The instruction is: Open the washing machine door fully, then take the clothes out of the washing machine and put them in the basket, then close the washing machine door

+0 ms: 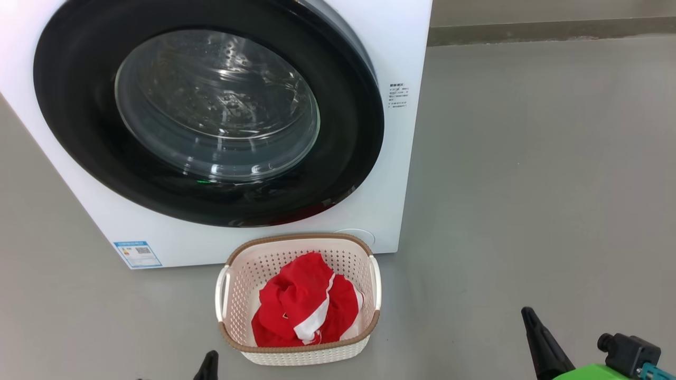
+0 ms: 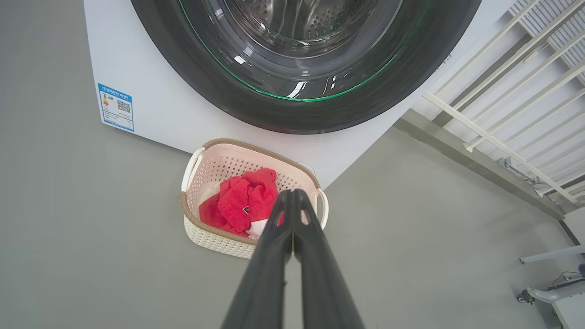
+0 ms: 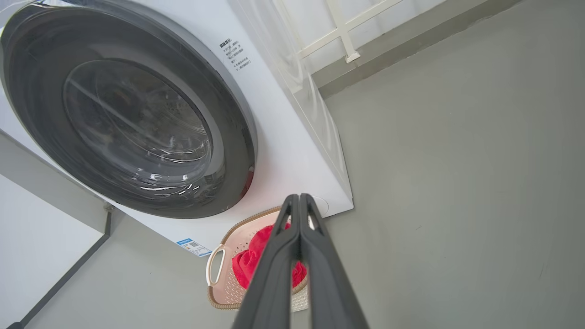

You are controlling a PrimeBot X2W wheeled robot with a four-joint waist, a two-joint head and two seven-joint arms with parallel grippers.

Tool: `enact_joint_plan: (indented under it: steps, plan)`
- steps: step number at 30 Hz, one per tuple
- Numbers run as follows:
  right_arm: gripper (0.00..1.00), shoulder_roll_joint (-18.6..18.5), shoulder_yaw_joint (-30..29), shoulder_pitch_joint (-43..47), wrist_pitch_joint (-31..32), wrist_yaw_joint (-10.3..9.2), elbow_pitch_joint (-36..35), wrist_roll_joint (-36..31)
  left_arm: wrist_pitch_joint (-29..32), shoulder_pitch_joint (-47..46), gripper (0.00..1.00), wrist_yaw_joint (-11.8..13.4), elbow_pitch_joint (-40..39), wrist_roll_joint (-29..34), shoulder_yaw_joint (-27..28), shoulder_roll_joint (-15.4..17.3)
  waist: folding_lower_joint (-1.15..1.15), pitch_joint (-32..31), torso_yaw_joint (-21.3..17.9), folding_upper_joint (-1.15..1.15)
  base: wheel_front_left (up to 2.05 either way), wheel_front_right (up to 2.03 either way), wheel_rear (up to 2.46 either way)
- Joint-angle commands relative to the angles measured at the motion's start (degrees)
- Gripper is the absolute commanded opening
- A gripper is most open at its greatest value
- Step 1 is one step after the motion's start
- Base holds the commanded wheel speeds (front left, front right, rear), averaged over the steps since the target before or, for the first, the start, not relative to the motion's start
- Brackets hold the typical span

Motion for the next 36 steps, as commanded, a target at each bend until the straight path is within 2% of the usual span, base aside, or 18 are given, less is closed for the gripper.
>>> enact_joint_plan:
  steps: [1,36]
  plan:
    - [0.00,-0.9,-0.1,-2.6,0.1,-0.02,-1.3,1.6,0.2,-2.4,0.00,-0.9,-1.0,-1.6,1.5,0.3,-0.01,0.0,0.0,0.00,0.00,0.00,0.00]
    - [0.00,-1.6,-1.9,-6.4,4.7,-0.04,-1.3,23.2,4.7,-5.7,0.00,-6.1,0.8,-21.9,7.9,-1.4,-0.01,0.5,-0.2,0.00,0.00,0.00,0.00]
